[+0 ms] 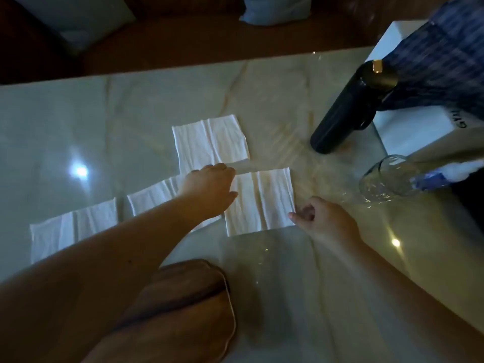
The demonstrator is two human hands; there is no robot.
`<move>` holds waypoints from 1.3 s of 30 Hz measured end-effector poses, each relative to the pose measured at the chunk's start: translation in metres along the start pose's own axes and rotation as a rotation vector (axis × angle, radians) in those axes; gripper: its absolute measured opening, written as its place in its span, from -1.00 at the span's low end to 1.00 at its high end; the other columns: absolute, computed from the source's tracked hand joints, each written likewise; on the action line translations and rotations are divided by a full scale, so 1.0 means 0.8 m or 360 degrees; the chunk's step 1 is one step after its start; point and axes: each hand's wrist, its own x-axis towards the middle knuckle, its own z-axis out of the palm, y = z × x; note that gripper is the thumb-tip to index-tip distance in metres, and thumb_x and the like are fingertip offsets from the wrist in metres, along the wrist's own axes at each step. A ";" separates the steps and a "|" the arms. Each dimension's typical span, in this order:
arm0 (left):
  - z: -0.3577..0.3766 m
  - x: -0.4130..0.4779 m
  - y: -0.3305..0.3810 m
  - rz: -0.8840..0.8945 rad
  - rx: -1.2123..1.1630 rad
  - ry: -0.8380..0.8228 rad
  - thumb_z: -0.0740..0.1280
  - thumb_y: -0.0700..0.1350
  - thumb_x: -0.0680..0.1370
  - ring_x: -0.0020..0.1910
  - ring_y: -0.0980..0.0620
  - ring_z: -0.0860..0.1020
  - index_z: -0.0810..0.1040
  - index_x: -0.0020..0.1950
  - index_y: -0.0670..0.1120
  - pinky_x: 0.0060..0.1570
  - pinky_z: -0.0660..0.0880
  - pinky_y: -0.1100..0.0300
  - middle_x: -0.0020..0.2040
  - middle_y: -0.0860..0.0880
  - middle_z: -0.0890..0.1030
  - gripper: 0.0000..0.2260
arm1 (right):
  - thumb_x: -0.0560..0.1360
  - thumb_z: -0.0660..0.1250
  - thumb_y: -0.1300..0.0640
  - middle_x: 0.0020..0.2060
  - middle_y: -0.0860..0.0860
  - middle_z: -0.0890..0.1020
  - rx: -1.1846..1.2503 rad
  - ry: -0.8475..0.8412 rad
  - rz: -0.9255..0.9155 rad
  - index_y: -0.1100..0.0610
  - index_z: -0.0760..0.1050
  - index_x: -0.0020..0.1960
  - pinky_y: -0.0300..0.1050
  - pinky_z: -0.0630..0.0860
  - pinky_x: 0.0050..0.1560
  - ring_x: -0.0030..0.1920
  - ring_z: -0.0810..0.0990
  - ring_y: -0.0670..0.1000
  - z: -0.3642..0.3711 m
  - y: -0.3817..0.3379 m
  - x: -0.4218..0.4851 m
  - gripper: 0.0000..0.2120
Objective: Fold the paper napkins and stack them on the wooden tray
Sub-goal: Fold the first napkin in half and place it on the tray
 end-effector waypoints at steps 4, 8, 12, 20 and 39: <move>0.006 0.023 0.004 -0.0030 0.0177 0.0117 0.25 0.03 0.54 -0.01 -0.04 0.53 0.44 0.21 -0.05 -0.06 0.42 0.04 0.02 -0.02 0.54 -0.71 | 0.39 0.38 -0.23 -0.29 -0.09 0.62 -0.0020 0.0028 0.0025 0.01 0.52 -0.18 -0.13 0.46 -0.26 -0.25 0.57 0.00 0.007 -0.002 0.008 -0.70; 0.014 0.043 0.007 -0.0061 0.0307 0.0112 0.29 0.00 0.52 -0.05 -0.04 0.50 0.44 0.16 -0.07 -0.04 0.36 0.05 -0.04 -0.03 0.52 -0.74 | 0.44 0.38 -0.10 -0.27 -0.04 0.64 0.0002 0.0009 -0.0047 0.02 0.52 -0.21 -0.11 0.46 -0.26 -0.24 0.57 0.02 0.010 -0.002 0.015 -0.79; 0.019 0.047 0.007 -0.0066 0.0336 0.0079 0.27 -0.01 0.52 -0.01 -0.07 0.50 0.45 0.15 -0.08 0.03 0.37 -0.01 -0.01 -0.07 0.52 -0.75 | 0.44 0.39 -0.03 -0.33 -0.07 0.59 0.0045 0.0005 -0.0140 0.02 0.48 -0.25 -0.17 0.35 -0.37 -0.31 0.53 -0.01 0.004 0.006 0.023 -0.82; 0.030 0.011 0.014 -0.0122 0.0277 0.0004 0.16 -0.01 0.53 -0.04 -0.06 0.53 0.51 -0.08 -0.02 0.04 0.33 -0.02 -0.06 -0.04 0.59 -0.84 | 0.44 0.39 0.00 -0.26 -0.03 0.64 -0.0030 0.0086 -0.0311 0.02 0.49 -0.21 -0.09 0.49 -0.23 -0.21 0.58 0.05 -0.022 -0.010 0.063 -0.87; 0.015 -0.007 0.028 0.0052 -0.0088 0.0155 0.35 0.07 0.48 0.43 -0.07 0.26 0.17 0.46 0.02 0.41 0.19 -0.06 0.45 -0.04 0.33 -0.39 | 0.47 0.38 0.18 -0.04 -0.03 0.65 0.0123 -0.0054 -0.0904 0.07 0.49 0.13 -0.28 0.48 -0.12 -0.07 0.59 -0.08 -0.036 -0.040 0.046 -0.76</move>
